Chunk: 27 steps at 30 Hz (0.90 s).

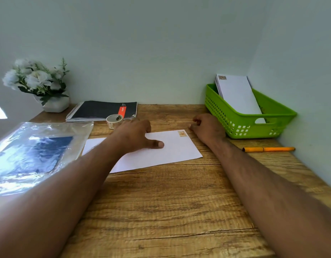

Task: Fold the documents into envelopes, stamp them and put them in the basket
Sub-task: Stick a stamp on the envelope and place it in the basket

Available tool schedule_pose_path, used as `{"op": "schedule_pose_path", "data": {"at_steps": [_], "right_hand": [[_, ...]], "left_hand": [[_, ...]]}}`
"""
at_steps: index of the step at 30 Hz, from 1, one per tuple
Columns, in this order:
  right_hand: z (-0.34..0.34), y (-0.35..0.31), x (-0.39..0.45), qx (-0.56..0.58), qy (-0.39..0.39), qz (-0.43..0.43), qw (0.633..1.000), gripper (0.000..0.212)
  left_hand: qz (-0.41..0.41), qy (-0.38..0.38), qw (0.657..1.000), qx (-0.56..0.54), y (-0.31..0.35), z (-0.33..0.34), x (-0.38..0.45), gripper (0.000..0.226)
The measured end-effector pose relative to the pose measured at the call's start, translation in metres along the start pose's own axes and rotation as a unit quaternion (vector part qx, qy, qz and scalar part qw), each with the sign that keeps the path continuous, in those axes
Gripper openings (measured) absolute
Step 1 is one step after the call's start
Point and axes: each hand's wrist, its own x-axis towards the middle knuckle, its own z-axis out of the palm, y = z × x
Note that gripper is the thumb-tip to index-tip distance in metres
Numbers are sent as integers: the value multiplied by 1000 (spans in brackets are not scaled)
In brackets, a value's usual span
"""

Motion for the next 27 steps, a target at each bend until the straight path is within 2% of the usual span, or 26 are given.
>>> {"op": "schedule_pose_path", "data": {"at_steps": [4, 5, 7, 9, 10, 12, 14, 17, 20, 23, 25, 27], "right_hand": [[-9, -1, -5, 146, -24, 24, 989, 20], [-14, -3, -8, 206, -49, 30, 977, 27], [-26, -6, -14, 329, -100, 39, 938, 37], [-43, -11, -19, 467, -121, 45, 875, 23], [-52, -13, -19, 535, -119, 46, 835, 18], [-67, -19, -19, 641, -113, 25, 758, 31], [-79, -22, -16, 676, -101, -16, 729, 54], [-89, -21, -13, 651, -50, -51, 755, 58], [-99, -6, -4, 617, 97, -36, 780, 47], [-112, 19, 9, 570, 246, 4, 784, 30], [-118, 36, 15, 532, 303, 22, 790, 23], [-122, 49, 17, 467, 338, 26, 817, 20]], "left_hand": [[-9, 20, 991, -133, -4, -4, 4, 53], [-3, 41, 986, -161, -3, -8, 5, 45], [9, 88, 975, -206, -1, -23, 6, 31], [15, 138, 958, -249, 3, -47, 8, 24], [17, 169, 945, -279, 6, -62, 10, 23], [11, 238, 893, -383, 14, -90, 16, 22], [1, 290, 820, -493, 28, -117, 24, 20], [-12, 292, 727, -621, 63, -140, 44, 14], [-1, 281, 651, -705, 104, -143, 69, 14], [5, 291, 621, -728, 142, -138, 92, 15], [10, 278, 608, -743, 165, -134, 106, 19], [8, 256, 608, -751, 185, -129, 115, 26]]}}
